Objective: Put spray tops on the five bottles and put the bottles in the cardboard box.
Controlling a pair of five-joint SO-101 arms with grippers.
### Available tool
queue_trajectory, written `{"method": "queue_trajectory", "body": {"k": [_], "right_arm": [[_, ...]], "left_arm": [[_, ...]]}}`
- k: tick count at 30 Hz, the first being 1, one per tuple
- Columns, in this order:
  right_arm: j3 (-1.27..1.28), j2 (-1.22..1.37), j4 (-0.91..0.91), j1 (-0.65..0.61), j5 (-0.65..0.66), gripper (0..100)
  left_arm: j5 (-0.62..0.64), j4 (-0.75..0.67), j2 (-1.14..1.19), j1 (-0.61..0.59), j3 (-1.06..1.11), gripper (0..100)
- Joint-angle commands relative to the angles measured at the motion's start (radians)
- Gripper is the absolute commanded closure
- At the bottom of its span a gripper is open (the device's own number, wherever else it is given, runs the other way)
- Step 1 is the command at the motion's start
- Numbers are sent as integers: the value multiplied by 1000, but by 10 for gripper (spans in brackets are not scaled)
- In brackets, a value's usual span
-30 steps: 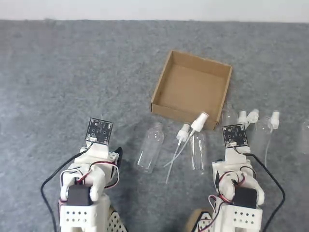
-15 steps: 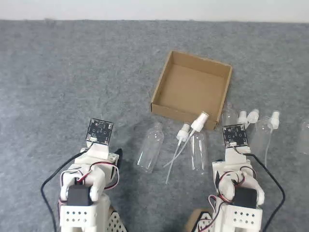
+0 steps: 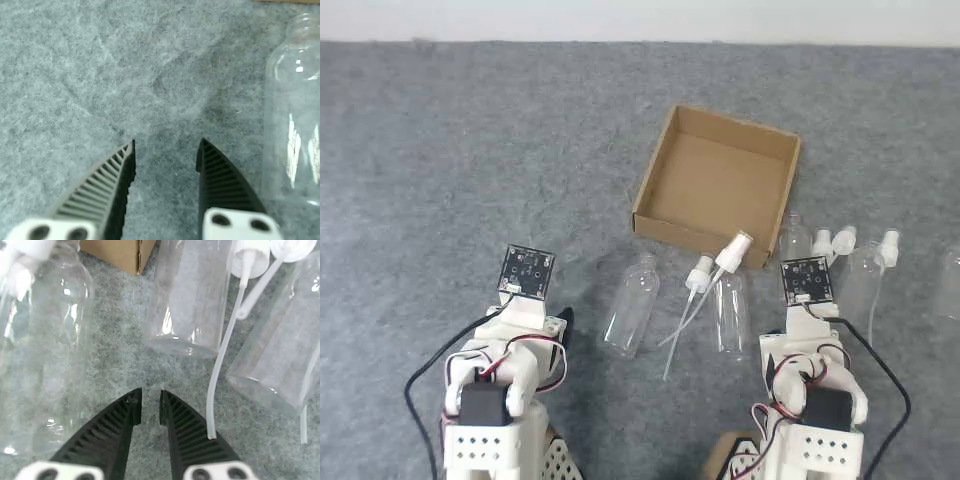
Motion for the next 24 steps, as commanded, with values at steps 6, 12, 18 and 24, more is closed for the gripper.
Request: {"method": "queue_trajectory", "body": {"k": [6, 12, 18, 24], "right_arm": [[23, -13, 2, 5, 3, 958], [23, -13, 2, 2, 5, 957], [23, -13, 2, 15, 11, 957], [23, -15, -85, -61, 11, 956]], "left_arm": [[0, 3, -21, 5, -8, 818], [0, 3, -21, 5, -8, 818], [0, 3, -21, 0, -8, 818], [0, 3, -21, 0, -8, 818]]}}
